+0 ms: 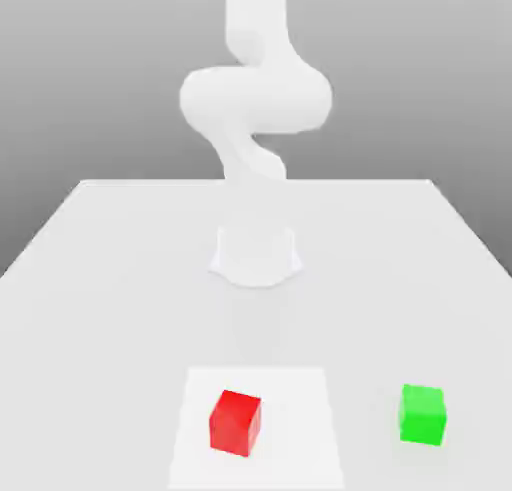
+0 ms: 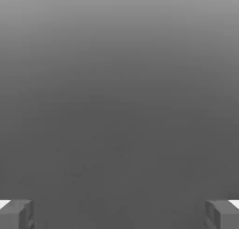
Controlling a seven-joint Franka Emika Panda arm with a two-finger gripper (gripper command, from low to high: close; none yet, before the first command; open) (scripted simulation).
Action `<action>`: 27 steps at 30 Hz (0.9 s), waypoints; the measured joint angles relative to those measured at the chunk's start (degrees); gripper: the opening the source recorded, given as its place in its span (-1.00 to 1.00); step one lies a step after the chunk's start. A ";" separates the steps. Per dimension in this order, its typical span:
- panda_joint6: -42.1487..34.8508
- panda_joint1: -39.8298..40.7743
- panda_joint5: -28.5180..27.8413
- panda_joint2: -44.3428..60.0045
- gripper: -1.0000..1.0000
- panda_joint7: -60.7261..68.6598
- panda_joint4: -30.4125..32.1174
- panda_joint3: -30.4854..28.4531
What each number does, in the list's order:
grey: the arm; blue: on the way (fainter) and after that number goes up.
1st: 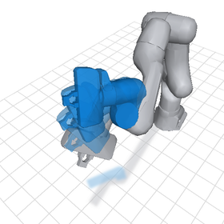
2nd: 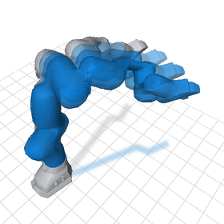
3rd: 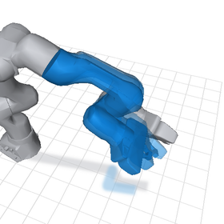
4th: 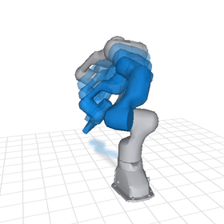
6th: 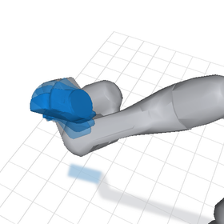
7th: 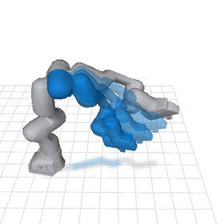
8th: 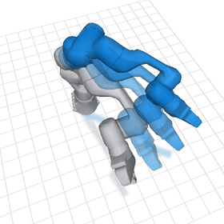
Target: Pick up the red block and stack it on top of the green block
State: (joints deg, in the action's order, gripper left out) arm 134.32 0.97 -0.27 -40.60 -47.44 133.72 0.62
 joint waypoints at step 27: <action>31.07 4.27 -1.32 56.39 0.00 -13.65 15.86 0.98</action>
State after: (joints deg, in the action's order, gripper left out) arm 165.40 5.23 -1.59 15.79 -61.10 149.58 1.60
